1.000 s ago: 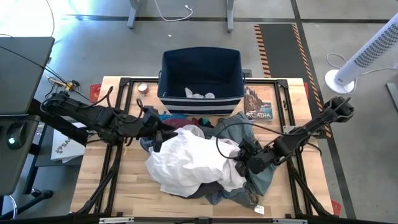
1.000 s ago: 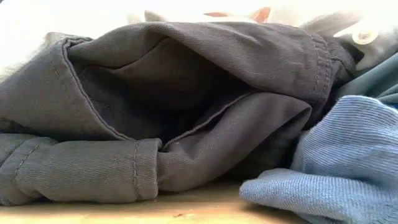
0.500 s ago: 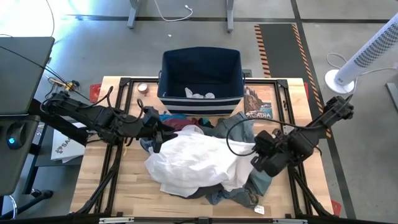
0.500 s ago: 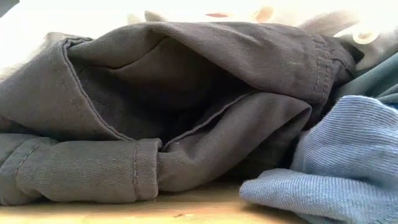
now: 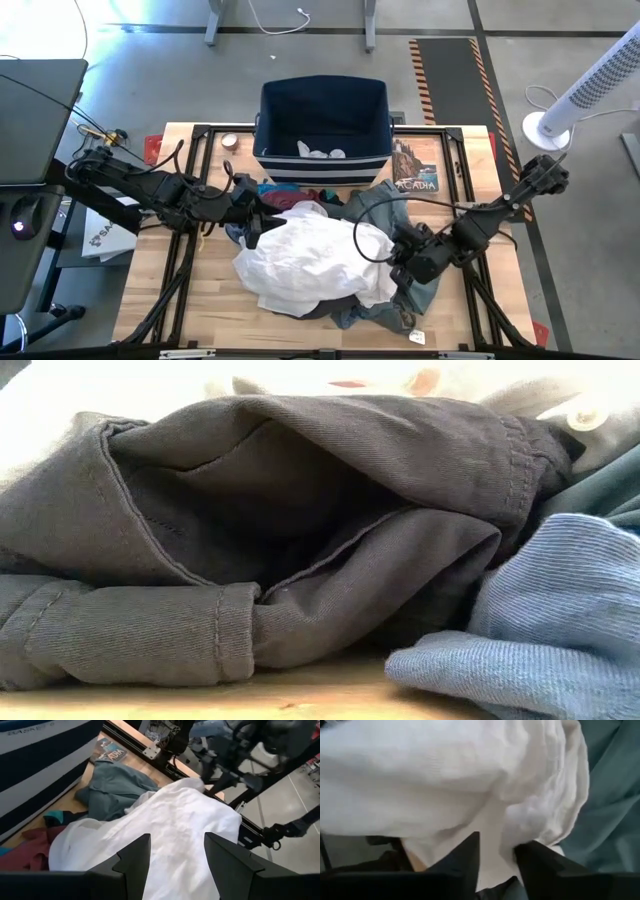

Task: Sort clothes
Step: Put the white polo into the blue laundry bin

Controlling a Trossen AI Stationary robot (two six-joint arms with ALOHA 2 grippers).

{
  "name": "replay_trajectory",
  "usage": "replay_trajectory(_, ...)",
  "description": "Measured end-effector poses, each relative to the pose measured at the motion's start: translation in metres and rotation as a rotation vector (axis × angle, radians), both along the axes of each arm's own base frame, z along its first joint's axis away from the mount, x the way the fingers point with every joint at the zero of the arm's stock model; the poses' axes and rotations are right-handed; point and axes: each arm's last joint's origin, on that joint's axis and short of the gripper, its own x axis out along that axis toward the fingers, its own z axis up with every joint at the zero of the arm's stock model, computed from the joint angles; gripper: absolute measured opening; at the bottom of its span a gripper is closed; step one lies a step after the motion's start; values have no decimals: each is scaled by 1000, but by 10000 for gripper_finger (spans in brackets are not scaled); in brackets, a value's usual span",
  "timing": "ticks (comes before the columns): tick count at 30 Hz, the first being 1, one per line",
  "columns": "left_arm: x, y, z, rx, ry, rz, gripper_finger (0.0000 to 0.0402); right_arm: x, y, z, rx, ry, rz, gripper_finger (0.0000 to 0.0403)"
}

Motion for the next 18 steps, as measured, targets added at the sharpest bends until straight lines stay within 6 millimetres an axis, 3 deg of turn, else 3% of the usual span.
replay_trajectory(10, 0, -1, 0, 7, 2, -13, 184, 14, 1, -32, 89, -120, 15, 225)
replay_trajectory(18, -1, -1, 0, 9, 5, -12, 184, 25, -2, -75, -25, -36, 19, 240)
